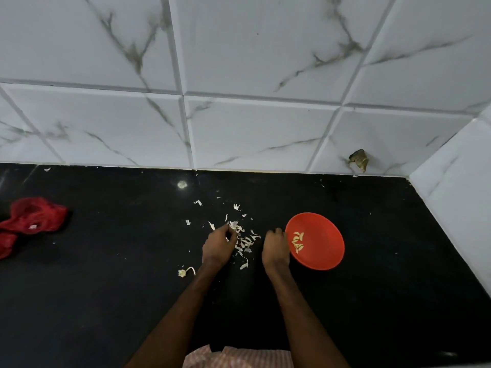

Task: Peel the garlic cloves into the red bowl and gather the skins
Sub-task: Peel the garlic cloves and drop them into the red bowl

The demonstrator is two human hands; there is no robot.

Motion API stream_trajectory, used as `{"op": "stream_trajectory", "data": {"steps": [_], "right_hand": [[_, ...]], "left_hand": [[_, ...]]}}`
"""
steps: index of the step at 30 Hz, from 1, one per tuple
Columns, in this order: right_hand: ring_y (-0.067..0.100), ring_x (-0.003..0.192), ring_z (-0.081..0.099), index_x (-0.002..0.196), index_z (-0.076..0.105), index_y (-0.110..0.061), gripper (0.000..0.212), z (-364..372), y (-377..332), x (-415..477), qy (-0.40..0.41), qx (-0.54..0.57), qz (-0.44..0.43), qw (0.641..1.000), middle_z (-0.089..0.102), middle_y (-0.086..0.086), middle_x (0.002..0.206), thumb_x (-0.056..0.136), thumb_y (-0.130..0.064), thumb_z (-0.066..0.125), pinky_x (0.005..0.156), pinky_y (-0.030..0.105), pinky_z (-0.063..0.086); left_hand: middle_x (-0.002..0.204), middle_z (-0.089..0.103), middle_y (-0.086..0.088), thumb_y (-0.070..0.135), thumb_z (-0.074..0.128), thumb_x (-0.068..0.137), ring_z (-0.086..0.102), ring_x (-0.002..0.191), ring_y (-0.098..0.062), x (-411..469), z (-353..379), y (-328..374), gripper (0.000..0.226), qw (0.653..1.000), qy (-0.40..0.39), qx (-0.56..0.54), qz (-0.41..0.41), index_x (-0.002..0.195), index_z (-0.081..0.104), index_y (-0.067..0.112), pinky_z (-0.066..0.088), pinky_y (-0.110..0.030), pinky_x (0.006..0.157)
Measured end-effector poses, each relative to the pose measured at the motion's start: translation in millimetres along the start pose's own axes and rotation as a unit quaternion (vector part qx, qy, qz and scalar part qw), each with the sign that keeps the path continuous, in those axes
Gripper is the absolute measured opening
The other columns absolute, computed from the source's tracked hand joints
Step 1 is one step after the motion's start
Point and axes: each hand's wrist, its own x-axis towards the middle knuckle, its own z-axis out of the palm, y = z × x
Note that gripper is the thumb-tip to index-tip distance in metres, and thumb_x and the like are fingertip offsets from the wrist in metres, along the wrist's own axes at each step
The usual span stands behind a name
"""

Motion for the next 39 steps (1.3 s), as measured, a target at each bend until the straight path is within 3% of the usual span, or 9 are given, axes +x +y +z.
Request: {"op": "stream_trajectory", "data": {"steps": [4, 9, 12, 14, 17, 21, 27, 33, 39], "right_hand": [[0.026, 0.126, 0.050, 0.134, 0.053, -0.009, 0.041, 5.5, -0.1, -6.0, -0.017, 0.010, 0.024, 1.000, 0.045, 0.014, 0.142, 0.094, -0.003, 0.061, 0.101, 0.032, 0.046], [0.023, 0.123, 0.053, 0.136, 0.051, -0.010, 0.044, 21.1, 11.9, -12.9, 0.008, 0.036, -0.016, 0.999, 0.048, 0.009, 0.138, 0.093, 0.000, 0.059, 0.099, 0.030, 0.048], [0.021, 0.106, 0.061, 0.114, 0.063, -0.014, 0.033, 21.9, 9.2, -9.4, 0.017, 0.118, -0.041, 0.992, 0.060, 0.005, 0.117, 0.089, 0.008, 0.058, 0.091, 0.031, 0.053], [0.012, 0.090, 0.065, 0.093, 0.067, -0.018, 0.029, 16.1, 2.8, -4.2, 0.043, 0.243, -0.034, 0.969, 0.066, -0.002, 0.099, 0.086, 0.010, 0.062, 0.080, 0.023, 0.055], [0.002, 0.086, 0.066, 0.089, 0.071, -0.018, 0.023, -3.1, -15.0, -2.0, 0.057, 0.369, -0.067, 0.925, 0.070, -0.006, 0.093, 0.084, 0.004, 0.072, 0.072, 0.008, 0.048], [0.002, 0.083, 0.069, 0.087, 0.071, -0.012, 0.023, -14.7, -36.4, -0.5, 0.056, 0.456, -0.129, 0.879, 0.072, -0.006, 0.084, 0.083, 0.010, 0.069, 0.074, 0.017, 0.055], [0.006, 0.082, 0.071, 0.092, 0.069, -0.011, 0.022, -9.2, -47.1, 4.4, 0.054, 0.492, -0.146, 0.857, 0.073, -0.001, 0.084, 0.084, 0.009, 0.069, 0.074, 0.023, 0.058], [0.002, 0.083, 0.068, 0.090, 0.071, -0.014, 0.015, -10.4, -47.3, 6.5, 0.076, 0.473, -0.138, 0.867, 0.072, -0.007, 0.085, 0.088, 0.001, 0.067, 0.074, 0.013, 0.052], [0.002, 0.076, 0.067, 0.088, 0.073, -0.015, 0.012, -13.3, -45.5, 9.7, 0.037, 0.454, -0.121, 0.882, 0.071, -0.007, 0.082, 0.088, -0.004, 0.068, 0.069, 0.014, 0.052]], "left_hand": [[0.087, 0.067, 0.012, 0.035, 0.060, 0.094, 0.064, 0.082, -0.009, 0.4, 1.3, -2.8, 0.011, 1.000, -0.004, -0.003, 0.002, 0.087, 0.062, 0.026, 0.054, -0.034, 0.078], [0.091, 0.068, 0.011, 0.034, 0.059, 0.095, 0.063, 0.084, -0.009, 2.4, -6.3, -11.8, 0.011, 1.000, -0.002, -0.020, -0.009, 0.091, 0.065, 0.026, 0.051, -0.031, 0.074], [0.090, 0.069, 0.013, 0.035, 0.061, 0.094, 0.064, 0.085, -0.007, 5.2, -8.1, -19.8, 0.010, 0.999, 0.005, -0.049, -0.022, 0.090, 0.066, 0.027, 0.055, -0.035, 0.079], [0.088, 0.069, 0.013, 0.037, 0.062, 0.094, 0.065, 0.084, -0.006, 7.8, -7.8, -21.2, 0.012, 0.998, 0.003, -0.066, -0.023, 0.091, 0.067, 0.027, 0.055, -0.034, 0.079], [0.082, 0.071, 0.006, 0.049, 0.054, 0.098, 0.066, 0.075, -0.010, 8.5, -6.5, -14.8, 0.031, 0.994, -0.042, -0.103, -0.020, 0.089, 0.068, 0.022, 0.055, -0.032, 0.072], [0.068, 0.062, 0.001, 0.033, 0.048, 0.105, 0.051, 0.049, -0.006, 6.8, -8.4, 0.2, 0.033, 0.976, -0.095, -0.197, -0.008, 0.079, 0.063, 0.018, 0.043, -0.023, 0.049], [0.064, 0.058, 0.003, 0.015, 0.050, 0.104, 0.043, 0.043, -0.005, 9.7, -12.5, 2.1, 0.017, 0.953, -0.077, -0.291, -0.024, 0.094, 0.063, 0.010, 0.036, -0.019, 0.042], [0.058, 0.061, 0.013, 0.012, 0.055, 0.100, 0.048, 0.049, 0.001, 12.2, -15.7, -1.9, 0.015, 0.963, -0.028, -0.269, -0.003, 0.088, 0.063, 0.008, 0.040, -0.022, 0.054], [0.063, 0.055, 0.009, 0.014, 0.059, 0.098, 0.046, 0.057, -0.005, 13.2, -17.4, -0.7, 0.017, 0.969, -0.013, -0.246, 0.025, 0.084, 0.058, 0.005, 0.039, -0.025, 0.056]]}}
